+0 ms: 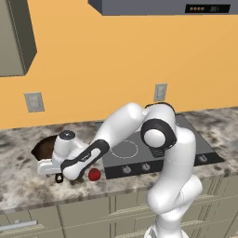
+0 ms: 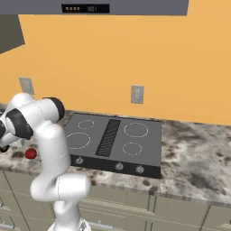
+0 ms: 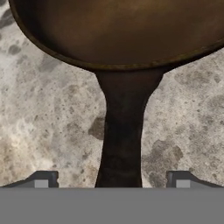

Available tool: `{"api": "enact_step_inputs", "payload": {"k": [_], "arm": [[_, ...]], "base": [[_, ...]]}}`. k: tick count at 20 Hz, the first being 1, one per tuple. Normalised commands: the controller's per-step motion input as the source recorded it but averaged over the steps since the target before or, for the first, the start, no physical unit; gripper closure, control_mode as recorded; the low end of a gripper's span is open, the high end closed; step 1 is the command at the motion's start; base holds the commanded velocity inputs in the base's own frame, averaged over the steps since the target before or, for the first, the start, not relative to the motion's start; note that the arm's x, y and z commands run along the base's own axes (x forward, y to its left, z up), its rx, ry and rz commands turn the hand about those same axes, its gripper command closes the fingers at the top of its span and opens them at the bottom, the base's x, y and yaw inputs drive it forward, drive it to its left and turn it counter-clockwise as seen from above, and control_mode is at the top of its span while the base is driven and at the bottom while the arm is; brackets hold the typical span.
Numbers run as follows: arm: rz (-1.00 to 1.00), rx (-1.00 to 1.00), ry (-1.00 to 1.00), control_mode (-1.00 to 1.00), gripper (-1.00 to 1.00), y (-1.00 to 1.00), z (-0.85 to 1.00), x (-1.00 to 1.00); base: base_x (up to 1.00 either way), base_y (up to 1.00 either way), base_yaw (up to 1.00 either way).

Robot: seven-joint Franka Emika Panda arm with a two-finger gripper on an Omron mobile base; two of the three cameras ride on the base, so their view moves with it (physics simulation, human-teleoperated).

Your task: Place the pan on the front left burner on the stove. Then place the tomato and the onion in the pan and turn on the front left burner.

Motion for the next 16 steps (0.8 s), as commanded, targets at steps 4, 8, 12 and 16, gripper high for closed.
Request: {"api": "enact_step_inputs", "payload": {"k": [4,8,12,16], "arm": [[0.00,0.00,0.00,-1.00,1.00,0.00,0.00,0.00],[0.00,0.00,0.00,-1.00,1.00,0.00,0.00,0.00],[0.00,0.00,0.00,-1.00,1.00,0.00,0.00,0.00],[0.00,0.00,-0.04,-1.00,1.00,0.00,0.00,0.00]], "base": [[0.00,0.00,0.00],[0.00,0.00,0.00],[0.00,0.00,0.00],[0.00,0.00,0.00]]}}
